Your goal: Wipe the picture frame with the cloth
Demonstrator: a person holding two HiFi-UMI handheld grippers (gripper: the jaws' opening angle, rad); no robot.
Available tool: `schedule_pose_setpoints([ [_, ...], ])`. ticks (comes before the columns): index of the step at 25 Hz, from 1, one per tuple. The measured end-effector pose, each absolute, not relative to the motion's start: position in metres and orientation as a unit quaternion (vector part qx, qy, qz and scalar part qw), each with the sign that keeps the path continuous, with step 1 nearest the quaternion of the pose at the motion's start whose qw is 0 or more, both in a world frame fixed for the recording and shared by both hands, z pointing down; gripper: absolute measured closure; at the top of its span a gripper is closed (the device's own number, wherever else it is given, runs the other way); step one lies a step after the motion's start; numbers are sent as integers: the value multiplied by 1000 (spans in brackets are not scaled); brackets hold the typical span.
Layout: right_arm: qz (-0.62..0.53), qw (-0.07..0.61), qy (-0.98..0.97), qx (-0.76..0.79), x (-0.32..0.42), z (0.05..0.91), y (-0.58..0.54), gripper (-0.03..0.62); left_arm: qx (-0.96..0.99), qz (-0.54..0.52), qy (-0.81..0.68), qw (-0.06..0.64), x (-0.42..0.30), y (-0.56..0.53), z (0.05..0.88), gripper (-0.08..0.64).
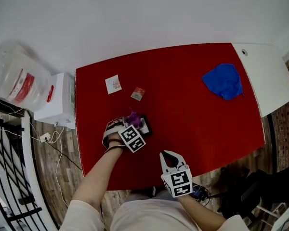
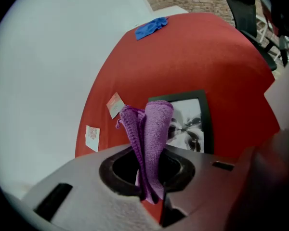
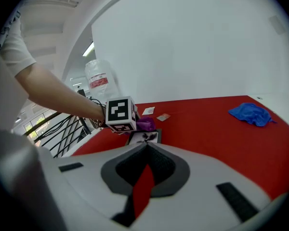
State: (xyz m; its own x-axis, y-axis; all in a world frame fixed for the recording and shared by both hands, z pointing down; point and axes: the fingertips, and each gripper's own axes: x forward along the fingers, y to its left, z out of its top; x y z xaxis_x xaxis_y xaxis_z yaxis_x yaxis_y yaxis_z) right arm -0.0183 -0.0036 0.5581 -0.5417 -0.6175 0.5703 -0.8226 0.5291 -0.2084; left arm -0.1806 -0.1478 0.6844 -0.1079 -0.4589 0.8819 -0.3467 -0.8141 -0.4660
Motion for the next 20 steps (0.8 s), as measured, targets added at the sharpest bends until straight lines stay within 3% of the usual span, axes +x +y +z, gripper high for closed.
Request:
schedule_pose_setpoints([
  [20, 233, 217, -862, 394, -35, 562, -4, 589, -698, -673, 242, 41, -142, -66, 686, 499],
])
